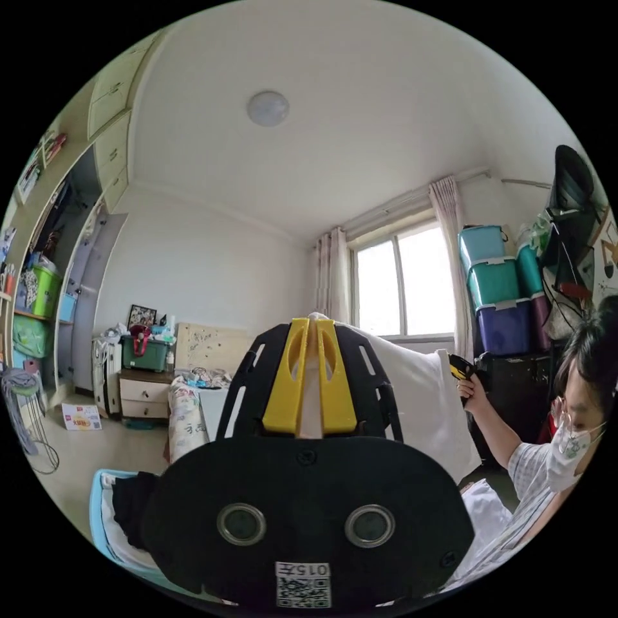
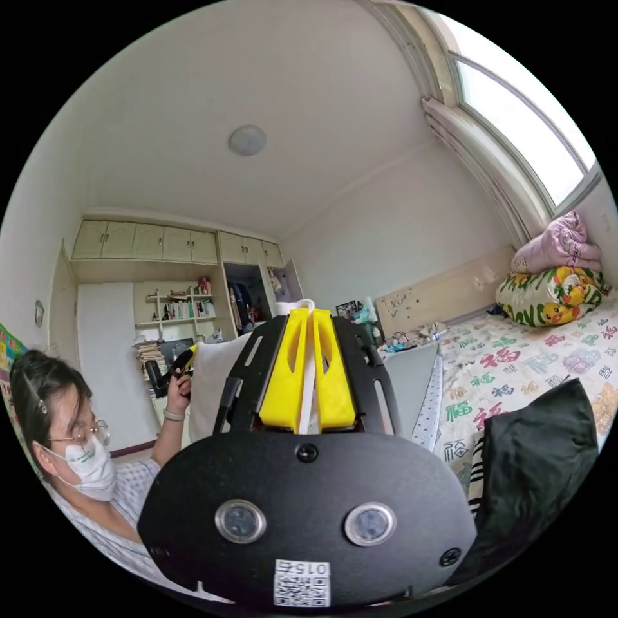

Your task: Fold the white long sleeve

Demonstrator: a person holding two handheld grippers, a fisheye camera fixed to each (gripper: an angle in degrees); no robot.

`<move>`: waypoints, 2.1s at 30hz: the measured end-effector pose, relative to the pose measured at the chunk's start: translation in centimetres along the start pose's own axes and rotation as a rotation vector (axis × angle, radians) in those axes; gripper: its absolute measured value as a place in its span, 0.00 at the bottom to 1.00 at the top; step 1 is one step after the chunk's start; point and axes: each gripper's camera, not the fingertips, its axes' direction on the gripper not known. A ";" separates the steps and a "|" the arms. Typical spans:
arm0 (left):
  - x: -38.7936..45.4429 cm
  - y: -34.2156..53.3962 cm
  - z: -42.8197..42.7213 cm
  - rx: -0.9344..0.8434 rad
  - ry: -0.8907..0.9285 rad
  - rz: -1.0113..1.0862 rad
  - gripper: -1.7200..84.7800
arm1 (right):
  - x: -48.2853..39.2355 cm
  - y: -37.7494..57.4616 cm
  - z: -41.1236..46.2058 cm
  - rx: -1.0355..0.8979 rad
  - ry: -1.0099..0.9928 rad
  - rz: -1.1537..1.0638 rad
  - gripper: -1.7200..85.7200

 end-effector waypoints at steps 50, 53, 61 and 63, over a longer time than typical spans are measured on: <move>8.6 12.4 41.1 -0.603 0.205 0.010 0.12 | 12.9 14.8 39.1 -0.748 0.045 -0.245 0.14; 16.4 13.3 33.5 -0.673 0.390 0.102 0.11 | 11.2 19.1 30.5 -0.777 0.002 -0.318 0.13; 37.6 17.6 20.6 -0.711 0.423 0.307 0.13 | 7.9 24.9 19.3 -0.880 -0.187 -0.341 0.14; 41.1 17.9 19.0 -0.680 0.394 0.331 0.14 | 7.8 25.7 17.5 -0.869 -0.217 -0.336 0.16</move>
